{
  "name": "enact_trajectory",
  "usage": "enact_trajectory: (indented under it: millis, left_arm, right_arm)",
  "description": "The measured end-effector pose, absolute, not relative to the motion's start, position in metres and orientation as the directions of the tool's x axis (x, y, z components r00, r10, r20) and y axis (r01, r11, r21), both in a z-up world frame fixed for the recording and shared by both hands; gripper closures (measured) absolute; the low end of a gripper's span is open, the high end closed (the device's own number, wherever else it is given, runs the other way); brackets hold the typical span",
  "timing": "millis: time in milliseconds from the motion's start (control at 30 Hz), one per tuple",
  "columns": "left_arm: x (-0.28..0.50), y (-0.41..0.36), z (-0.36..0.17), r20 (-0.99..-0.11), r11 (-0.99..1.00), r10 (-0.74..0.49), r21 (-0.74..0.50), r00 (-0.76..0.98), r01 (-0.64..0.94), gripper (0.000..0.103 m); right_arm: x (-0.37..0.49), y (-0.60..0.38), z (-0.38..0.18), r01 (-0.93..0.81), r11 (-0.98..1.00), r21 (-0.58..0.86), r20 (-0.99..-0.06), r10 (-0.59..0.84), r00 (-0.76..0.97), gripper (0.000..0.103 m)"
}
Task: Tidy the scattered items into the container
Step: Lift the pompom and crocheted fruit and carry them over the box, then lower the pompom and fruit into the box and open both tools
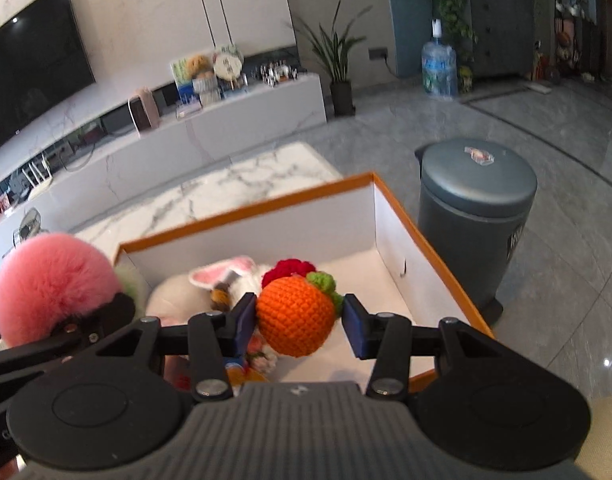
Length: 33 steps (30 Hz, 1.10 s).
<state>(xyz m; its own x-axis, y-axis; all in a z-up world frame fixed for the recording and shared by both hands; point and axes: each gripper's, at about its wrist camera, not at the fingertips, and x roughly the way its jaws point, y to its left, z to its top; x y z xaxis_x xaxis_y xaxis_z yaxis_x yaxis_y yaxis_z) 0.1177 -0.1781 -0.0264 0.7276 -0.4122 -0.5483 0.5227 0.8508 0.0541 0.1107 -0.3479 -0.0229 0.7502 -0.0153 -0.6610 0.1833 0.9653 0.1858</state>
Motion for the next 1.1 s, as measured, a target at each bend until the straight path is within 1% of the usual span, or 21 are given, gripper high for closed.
enact_trajectory:
  millis: [200,333,567,667,833,900,967,1100]
  left_arm:
    - [0.129,-0.199,-0.043,-0.591,0.834,-0.423,0.042,0.686,0.55,0.052]
    - [0.136,-0.209,-0.05,-0.608,0.817,-0.434,0.045,0.664,0.575,0.052]
    - [0.145,-0.233,-0.061,-0.635,0.772,-0.473,0.035,0.61,0.634,0.052]
    - [0.145,-0.24,-0.069,-0.654,0.747,-0.485,0.035,0.581,0.663,0.052]
    - [0.144,-0.254,-0.08,-0.675,0.706,-0.51,0.025,0.532,0.708,0.052]
    - [0.143,-0.257,-0.083,-0.684,0.694,-0.505,0.041,0.526,0.719,0.051]
    - [0.143,-0.259,-0.087,-0.693,0.696,-0.49,0.053,0.529,0.716,0.051]
    - [0.144,-0.259,-0.089,-0.704,0.71,-0.481,0.038,0.523,0.704,0.048]
  right_arm:
    - [0.127,-0.36,-0.045,0.186,0.964,0.193,-0.734,0.016,0.679,0.054]
    - [0.141,-0.367,-0.057,0.191,0.963,0.189,-0.764,0.021,0.645,0.054]
    - [0.154,-0.388,-0.063,0.218,0.961,0.172,-0.771,-0.007,0.636,0.054]
    - [0.155,-0.396,-0.062,0.214,0.959,0.188,-0.773,0.01,0.634,0.054]
    - [0.152,-0.407,-0.064,0.193,0.945,0.264,-0.778,0.091,0.622,0.054]
    - [0.153,-0.408,-0.066,0.191,0.941,0.281,-0.782,0.109,0.613,0.053]
    - [0.154,-0.405,-0.068,0.186,0.946,0.264,-0.79,0.102,0.604,0.053]
    - [0.155,-0.401,-0.067,0.191,0.951,0.243,-0.8,0.085,0.594,0.053]
